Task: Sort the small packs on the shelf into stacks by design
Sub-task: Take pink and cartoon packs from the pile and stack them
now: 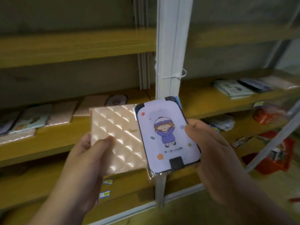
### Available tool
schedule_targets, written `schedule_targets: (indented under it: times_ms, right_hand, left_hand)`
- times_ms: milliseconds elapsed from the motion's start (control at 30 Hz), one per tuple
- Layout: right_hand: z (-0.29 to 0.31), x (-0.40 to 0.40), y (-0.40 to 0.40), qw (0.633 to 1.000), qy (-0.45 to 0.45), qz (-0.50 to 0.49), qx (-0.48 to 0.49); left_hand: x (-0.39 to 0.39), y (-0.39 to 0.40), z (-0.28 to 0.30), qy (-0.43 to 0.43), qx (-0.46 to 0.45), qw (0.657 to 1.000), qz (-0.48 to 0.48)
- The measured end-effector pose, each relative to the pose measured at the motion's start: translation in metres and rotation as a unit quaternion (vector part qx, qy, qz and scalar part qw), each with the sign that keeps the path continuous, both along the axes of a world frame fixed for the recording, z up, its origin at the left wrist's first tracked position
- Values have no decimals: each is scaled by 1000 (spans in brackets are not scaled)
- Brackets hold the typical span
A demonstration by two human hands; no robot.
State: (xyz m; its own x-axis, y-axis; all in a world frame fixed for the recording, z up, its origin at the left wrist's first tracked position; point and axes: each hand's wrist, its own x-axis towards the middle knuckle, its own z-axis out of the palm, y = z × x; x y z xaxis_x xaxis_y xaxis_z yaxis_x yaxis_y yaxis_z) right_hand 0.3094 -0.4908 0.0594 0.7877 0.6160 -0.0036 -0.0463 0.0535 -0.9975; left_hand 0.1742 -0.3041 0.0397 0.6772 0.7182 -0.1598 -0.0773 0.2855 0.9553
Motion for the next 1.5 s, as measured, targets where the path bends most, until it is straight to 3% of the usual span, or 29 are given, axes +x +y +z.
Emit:
schedule_targets:
  times_ms: [100, 300, 400, 633, 1033, 1333, 1500]
  right_hand:
    - [-2, 19, -56, 999, -8, -31, 10]
    - [0, 58, -148, 992, 71, -78, 62]
    - [0, 76, -184, 989, 113, -69, 69]
    - [-6, 127, -240, 980, 106, -145, 85]
    - [-14, 280, -284, 964, 102, -247, -11]
    - [-26, 425, -279, 943, 68, -317, -71]
    - [-39, 513, -271, 952, 32, -278, -122]
  left_hand:
    - [16, -61, 2, -3, 7, 1000, -5]
    - [68, -152, 9, 11, -12, 999, -40]
    - [98, -181, 11, 17, -14, 998, -63]
    - [177, -227, 4, 43, -24, 991, -127]
    - [368, -253, -11, 10, -68, 983, -169]
    - [486, -231, -15, 38, -78, 990, -115]
    - [515, -232, -17, 39, -76, 993, -79]
